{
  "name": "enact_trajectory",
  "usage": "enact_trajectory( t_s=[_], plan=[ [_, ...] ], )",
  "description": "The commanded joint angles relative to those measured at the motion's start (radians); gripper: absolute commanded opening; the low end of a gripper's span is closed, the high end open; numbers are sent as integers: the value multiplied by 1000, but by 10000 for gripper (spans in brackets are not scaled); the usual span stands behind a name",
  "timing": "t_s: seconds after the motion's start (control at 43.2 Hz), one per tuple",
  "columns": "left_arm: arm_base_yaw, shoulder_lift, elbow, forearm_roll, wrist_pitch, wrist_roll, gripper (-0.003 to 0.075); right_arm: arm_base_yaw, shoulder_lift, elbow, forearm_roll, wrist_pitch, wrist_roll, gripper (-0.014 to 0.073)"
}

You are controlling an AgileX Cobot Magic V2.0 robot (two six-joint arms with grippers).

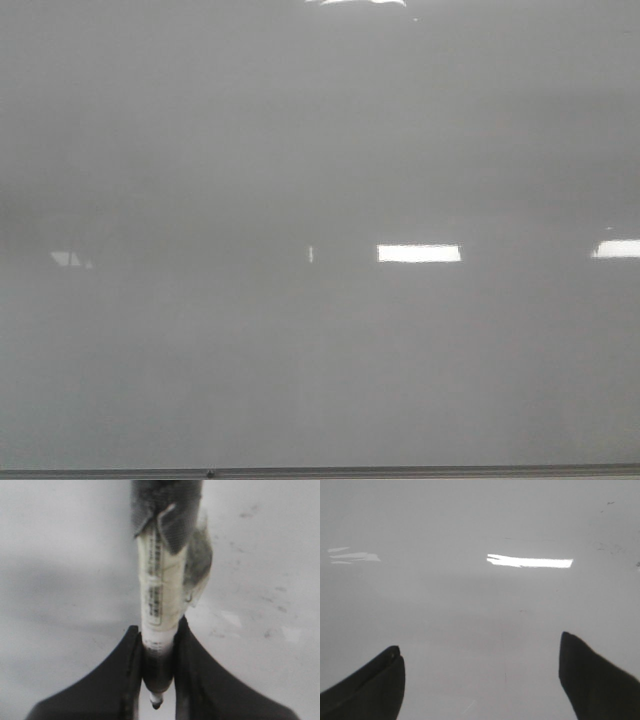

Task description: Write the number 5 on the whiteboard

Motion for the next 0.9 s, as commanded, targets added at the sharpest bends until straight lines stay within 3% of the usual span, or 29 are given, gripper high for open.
enact_trajectory(
  t_s=[0.0, 0.139, 0.208, 0.532, 0.694, 0.879],
  plan=[
    [-5, -105, -76, 4, 125, -10, -20, -1, 14, -35, 3, -80, 3, 644],
    [-79, -171, -167, -13, 448, 149, -20, -1, 14, -35, 3, -80, 3, 644],
    [-149, -198, -188, -48, 530, 200, -20, -1, 14, -35, 3, -80, 3, 644],
    [-614, -295, -189, -64, 606, 492, -20, 27, 14, -47, 6, -15, -2, 644],
    [-826, -326, -189, -60, 644, 554, -20, 132, 28, -113, 17, 82, -75, 644],
    [-1041, -332, -189, -57, 678, 656, -20, 347, 108, -233, 147, 237, -296, 644]
  ],
)
